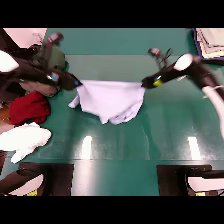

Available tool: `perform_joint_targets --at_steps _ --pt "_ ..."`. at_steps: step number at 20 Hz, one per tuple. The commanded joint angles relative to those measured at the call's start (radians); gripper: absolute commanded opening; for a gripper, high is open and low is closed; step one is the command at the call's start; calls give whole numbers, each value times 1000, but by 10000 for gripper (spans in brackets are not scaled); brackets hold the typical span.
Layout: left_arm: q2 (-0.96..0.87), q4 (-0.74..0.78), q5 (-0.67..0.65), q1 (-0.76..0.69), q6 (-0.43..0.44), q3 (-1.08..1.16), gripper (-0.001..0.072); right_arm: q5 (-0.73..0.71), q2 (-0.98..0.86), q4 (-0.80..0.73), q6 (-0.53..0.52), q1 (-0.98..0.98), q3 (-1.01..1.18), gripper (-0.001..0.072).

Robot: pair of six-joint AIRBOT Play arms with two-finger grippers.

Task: Fold the shirts.

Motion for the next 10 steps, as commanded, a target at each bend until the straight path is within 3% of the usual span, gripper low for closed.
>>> perform_joint_targets --at_steps 1,5,10 --pt "79 26 -35 1 -10 230 26 118 203 -122 12 -66 188 17" --pt "153 7 -124 1 -12 493 26 142 418 -121 12 -117 365 17" --pt "220 -57 -177 1 -39 627 26 191 568 -122 13 -117 489 17"
